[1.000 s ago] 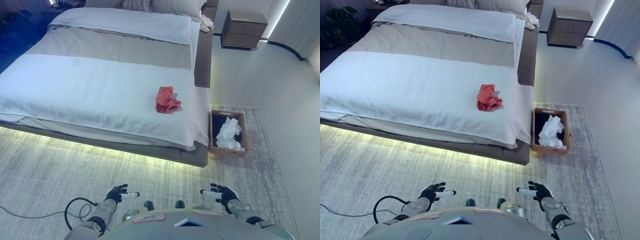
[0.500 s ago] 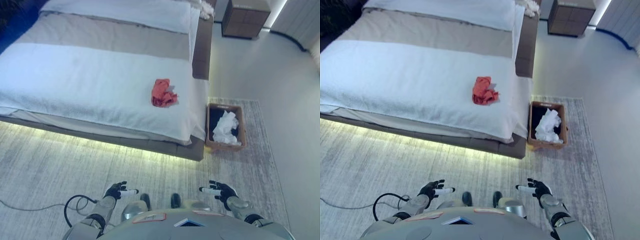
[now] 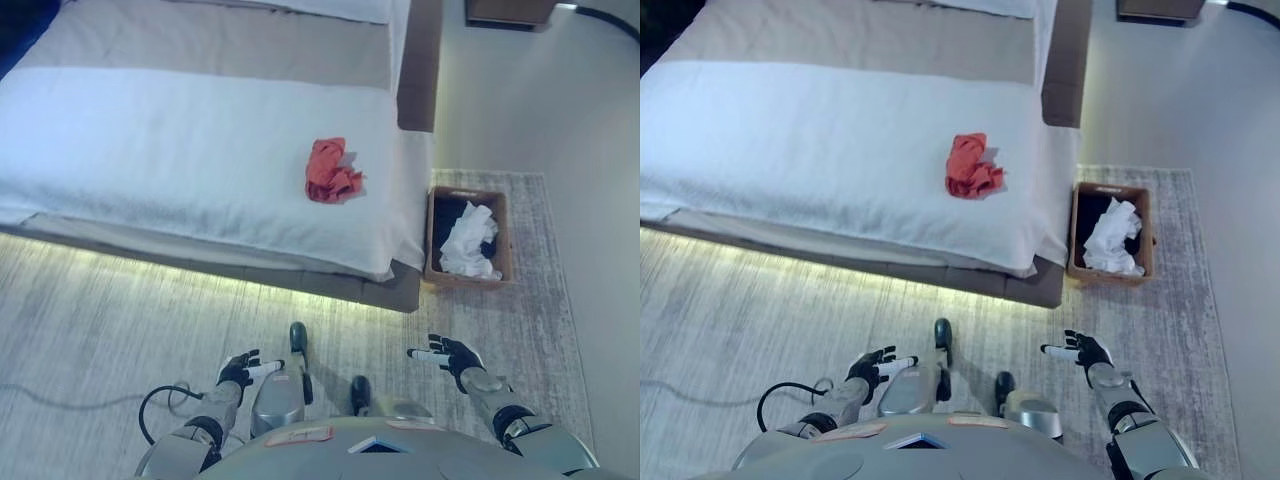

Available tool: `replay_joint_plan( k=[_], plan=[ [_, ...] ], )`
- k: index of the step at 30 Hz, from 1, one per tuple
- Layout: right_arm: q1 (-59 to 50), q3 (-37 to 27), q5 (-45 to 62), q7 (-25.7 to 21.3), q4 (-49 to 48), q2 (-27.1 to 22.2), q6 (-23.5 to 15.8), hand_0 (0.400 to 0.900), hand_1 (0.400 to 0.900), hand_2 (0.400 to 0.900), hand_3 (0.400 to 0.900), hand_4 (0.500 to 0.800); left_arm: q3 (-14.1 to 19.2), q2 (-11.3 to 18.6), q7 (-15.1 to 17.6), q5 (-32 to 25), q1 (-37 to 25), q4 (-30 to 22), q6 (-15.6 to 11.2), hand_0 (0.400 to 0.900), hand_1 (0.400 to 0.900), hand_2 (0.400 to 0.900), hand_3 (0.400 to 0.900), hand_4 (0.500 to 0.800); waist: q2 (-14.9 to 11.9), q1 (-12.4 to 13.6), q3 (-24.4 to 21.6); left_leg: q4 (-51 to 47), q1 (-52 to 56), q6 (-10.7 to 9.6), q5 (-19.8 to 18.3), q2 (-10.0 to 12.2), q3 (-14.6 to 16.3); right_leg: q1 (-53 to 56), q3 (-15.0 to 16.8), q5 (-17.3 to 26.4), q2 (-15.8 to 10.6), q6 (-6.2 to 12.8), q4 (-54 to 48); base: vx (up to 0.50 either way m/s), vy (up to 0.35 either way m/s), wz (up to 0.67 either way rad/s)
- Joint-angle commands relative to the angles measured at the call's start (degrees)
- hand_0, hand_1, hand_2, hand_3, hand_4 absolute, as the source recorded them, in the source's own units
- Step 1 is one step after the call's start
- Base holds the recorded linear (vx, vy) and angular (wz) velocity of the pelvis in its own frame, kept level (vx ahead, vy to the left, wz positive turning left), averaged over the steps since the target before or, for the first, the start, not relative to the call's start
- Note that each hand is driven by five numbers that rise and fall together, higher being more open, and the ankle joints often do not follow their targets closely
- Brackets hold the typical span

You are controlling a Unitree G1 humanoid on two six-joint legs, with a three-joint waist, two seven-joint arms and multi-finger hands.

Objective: Put the clothes on the bed into the basket.

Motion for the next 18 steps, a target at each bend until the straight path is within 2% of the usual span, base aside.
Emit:
replay_joint_plan(
  k=[1, 2, 3, 5, 6, 7, 8, 9, 10, 11, 12, 13, 14, 15, 16, 17, 18],
  plan=[
    [0.20, 0.83, 1.22, 0.33, -2.37, 1.35, -2.26, 0.900, 0.900, 0.900, 0.900, 0.800, 1.72, 4.01, 1.57, -0.11, -1.48, 0.98, -1.96, 0.900, 0.900, 0.900, 0.900, 0.800, -4.89, 0.22, -5.18, 0.79, -2.45, 1.97, 1.18, -4.48, 0.71, 5.53, -1.09, -4.05, -8.15, 8.55, 9.59, 0.57, 0.288, -0.20],
    [0.21, 0.83, 1.22, 0.33, -2.37, 1.37, -2.26, 0.900, 0.900, 0.900, 0.900, 0.800, 1.71, 4.02, 1.57, -0.11, -1.47, 0.97, -1.96, 0.900, 0.900, 0.900, 0.900, 0.800, -4.94, 0.28, -5.23, 0.80, -2.48, 1.99, 1.15, -4.50, 0.78, 5.43, -1.02, -4.12, -8.20, 8.57, 9.69, 0.29, 0.178, -0.02],
    [0.53, 1.02, 1.11, 0.72, -3.01, 1.68, -2.17, 0.900, 0.900, 0.900, 0.900, 0.800, 1.54, 4.35, 1.25, 0.36, -1.58, 0.66, -1.91, 0.900, 0.900, 0.900, 0.900, 0.800, -5.61, 0.15, -5.60, 1.39, -2.09, 3.02, -0.06, -5.40, 1.06, 3.30, -0.47, -0.61, -9.06, 9.31, 14.88, 0.28, 0.213, -0.01],
    [0.41, 1.42, 0.72, 1.17, -3.89, 1.58, -1.84, 0.900, 0.900, 0.900, 0.900, 0.800, 1.33, 5.27, 0.81, 0.70, -1.98, -0.60, -1.71, 0.900, 0.900, 0.900, 0.900, 0.800, -5.80, 0.17, -5.22, 1.32, 0.05, 4.99, -2.18, -7.21, 0.70, -3.27, -0.47, 9.01, -10.69, 9.50, 27.99, 0.36, 0.369, -0.08],
    [-0.23, 1.26, 1.67, 0.91, -4.48, 2.15, -2.09, 0.900, 0.900, 0.900, 0.900, 0.800, 1.26, 5.94, 0.98, 0.51, -2.70, -0.87, -1.53, 0.900, 0.900, 0.900, 0.900, 0.800, -5.08, -0.33, -3.33, 0.39, 3.11, 6.46, -3.14, -8.41, 0.30, -8.52, -2.59, 14.34, -11.05, 8.98, 41.88, 0.32, 0.442, -0.07],
    [-0.21, 1.20, 1.97, 0.83, -4.69, 2.37, -2.13, 0.900, 0.900, 0.900, 0.900, 0.800, 1.32, 6.06, 1.05, 0.44, -2.93, -0.72, -1.37, 0.900, 0.900, 0.900, 0.900, 0.800, -4.38, -0.58, -2.64, 0.39, 4.63, 7.03, -4.24, -8.65, 0.21, -10.85, -4.76, 14.62, -12.01, 9.02, 45.95, 0.25, 0.353, 0.00],
    [-0.22, 1.21, 1.97, 0.83, -4.69, 2.38, -2.13, 0.900, 0.900, 0.900, 0.900, 0.800, 1.32, 6.07, 1.05, 0.44, -2.94, -0.72, -1.37, 0.900, 0.900, 0.900, 0.900, 0.800, -4.50, -0.63, -2.55, 0.39, 4.70, 7.05, -4.24, -8.78, 0.20, -10.84, -4.75, 14.49, -12.15, 9.05, 46.13, 0.34, 0.297, 0.09],
    [-0.25, 1.24, 2.28, 0.73, -5.87, 2.80, -2.24, 0.900, 0.900, 0.900, 0.900, 0.800, 1.47, 6.56, 1.22, 0.38, -3.57, -0.30, -1.12, 0.900, 0.900, 0.900, 0.900, 0.800, -4.45, -1.19, -1.46, 0.39, 7.79, 7.55, -6.84, -9.36, -0.50, -14.18, -7.86, 12.60, -14.65, 9.16, 47.61, 0.26, 0.167, 0.13],
    [-0.25, 1.26, 2.28, 0.72, -5.92, 2.84, -2.21, 0.900, 0.900, 0.900, 0.900, 0.800, 1.49, 6.60, 1.21, 0.38, -3.60, -0.28, -1.12, 0.900, 0.900, 0.900, 0.900, 0.800, -4.72, -1.43, -1.19, 0.39, 8.12, 7.52, -7.01, -9.64, -0.69, -13.87, -7.99, 12.14, -14.97, 9.20, 47.93, 0.35, 0.206, 0.15],
    [-0.16, 1.32, 2.37, 0.68, -6.62, 2.87, -2.26, 0.900, 0.900, 0.900, 0.900, 0.800, 1.58, 6.70, 1.39, 0.52, -4.03, -0.04, -1.07, 0.900, 0.900, 0.900, 0.900, 0.800, -4.11, -1.56, -0.75, 0.39, 8.65, 7.46, -6.92, -8.73, -0.76, -15.63, -10.07, 10.12, -14.81, 7.99, 45.49, 0.28, 0.046, 0.19],
    [0.11, 1.40, 2.62, 0.57, -7.94, 2.72, -2.33, 0.900, 0.900, 0.900, 0.900, 0.800, 1.27, 6.65, 1.30, 0.70, -4.27, 0.21, -1.08, 0.900, 0.900, 0.900, 0.900, 0.800, -3.42, -1.79, 0.30, 0.39, 10.19, 6.85, -7.41, -7.92, -1.42, -17.76, -12.80, 5.92, -14.34, 7.07, 39.31, 0.27, 0.052, 0.16],
    [0.11, 1.40, 2.62, 0.57, -7.94, 2.72, -2.33, 0.900, 0.900, 0.900, 0.900, 0.800, 1.27, 6.65, 1.30, 0.70, -4.27, 0.21, -1.08, 0.900, 0.900, 0.900, 0.900, 0.800, -3.40, -1.82, 0.37, 0.39, 10.27, 6.83, -7.42, -7.89, -1.46, -17.63, -12.87, 5.92, -14.32, 7.05, 39.25, 0.30, -0.007, 0.25],
    [0.26, 1.18, 2.81, 0.58, -8.29, 2.67, -2.35, 0.900, 0.900, 0.900, 0.900, 0.800, 0.74, 6.37, 1.07, 1.09, -4.28, 0.43, -1.24, 0.900, 0.900, 0.900, 0.900, 0.800, -3.04, -1.96, 0.70, 0.39, 10.91, 6.30, -7.93, -7.51, -1.93, -17.69, -14.21, 5.06, -14.08, 7.13, 32.41, 0.27, -0.087, 0.25],
    [0.29, 1.33, 2.41, 0.36, -9.05, 2.74, -2.48, 0.900, 0.900, 0.900, 0.900, 0.800, 0.65, 6.12, 0.99, 1.67, -4.19, 1.34, -1.35, 0.900, 0.900, 0.900, 0.900, 0.800, -3.40, -2.05, 1.07, 0.39, 11.56, 5.53, -8.65, -7.19, -2.31, -17.65, -14.34, 6.89, -14.06, 8.37, 21.53, 0.27, -0.087, 0.24],
    [0.29, 1.33, 2.41, 0.36, -9.05, 2.74, -2.48, 0.900, 0.900, 0.900, 0.900, 0.800, 0.65, 6.12, 0.99, 1.67, -4.19, 1.34, -1.36, 0.900, 0.900, 0.900, 0.900, 0.800, -3.35, -2.06, 1.14, 0.39, 11.64, 5.51, -8.67, -7.13, -2.33, -17.48, -14.39, 6.95, -13.99, 8.36, 21.37, 0.26, -0.130, 0.18],
    [0.23, 1.38, 2.09, 0.20, -9.87, 2.75, -2.55, 0.900, 0.900, 0.900, 0.900, 0.800, 0.74, 5.99, 0.95, 1.85, -4.15, 1.57, -1.46, 0.900, 0.900, 0.900, 0.900, 0.800, -3.89, -2.21, 1.11, 0.39, 11.74, 4.83, -9.22, -7.20, -2.32, -18.27, -14.03, 9.04, -13.10, 9.35, 12.76, 0.18, -0.122, 0.13],
    [0.09, 1.69, 1.80, 0.09, -11.12, 2.71, -2.53, 0.900, 0.900, 0.900, 0.900, 0.800, 0.93, 6.18, 1.01, 2.27, -4.10, 1.63, -1.43, 0.900, 0.900, 0.900, 0.900, 0.800, -4.62, -2.33, 1.38, 0.39, 12.01, 4.29, -9.71, -7.25, -2.52, -18.62, -13.40, 10.84, -12.70, 10.39, 8.82, 0.31, -0.223, 0.46]
  ],
)
